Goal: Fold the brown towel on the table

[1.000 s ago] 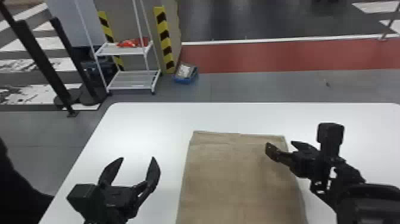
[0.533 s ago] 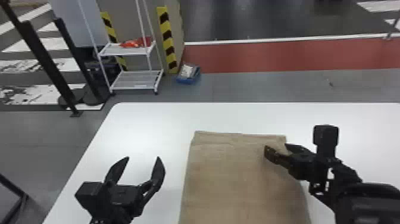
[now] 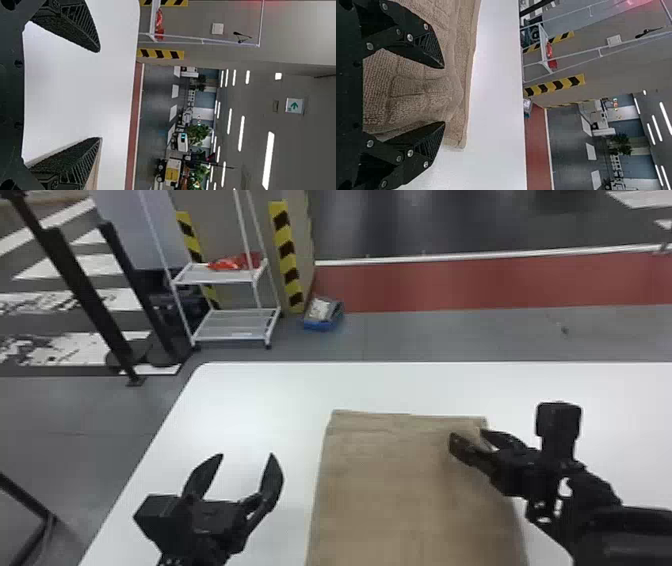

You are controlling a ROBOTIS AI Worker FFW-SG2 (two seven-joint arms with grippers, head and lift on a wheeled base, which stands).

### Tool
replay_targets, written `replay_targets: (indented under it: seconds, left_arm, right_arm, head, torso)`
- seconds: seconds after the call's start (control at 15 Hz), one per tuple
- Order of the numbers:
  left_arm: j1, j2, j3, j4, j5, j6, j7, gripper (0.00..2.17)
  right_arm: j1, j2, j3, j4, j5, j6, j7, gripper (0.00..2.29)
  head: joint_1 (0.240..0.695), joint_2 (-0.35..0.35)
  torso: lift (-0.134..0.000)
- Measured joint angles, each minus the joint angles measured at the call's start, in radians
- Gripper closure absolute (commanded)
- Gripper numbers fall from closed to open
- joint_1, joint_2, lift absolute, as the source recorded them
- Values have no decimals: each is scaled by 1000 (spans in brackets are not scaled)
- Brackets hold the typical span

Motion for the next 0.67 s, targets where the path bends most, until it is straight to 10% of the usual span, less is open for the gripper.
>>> replay_targets:
  seconds: [0.13,0.4,0.67]
  left_arm:
    - [1,0,1,0,0,-2,-3,83]
    - [4,0,4,1,1,-3,-5,83]
    - [6,0,5,1,1,-5,-5,83]
  right_arm:
    - [6,0,1,-16,1,-2,1,559]
    - [7,0,11,-20,14,0,21,1531]
    - [37,0,16,-71,8,4,26,1538]
  head:
    - [695,163]
    - [695,173]
    - [695,180]
  torso:
    - [-113]
    - [-113]
    - [-113]
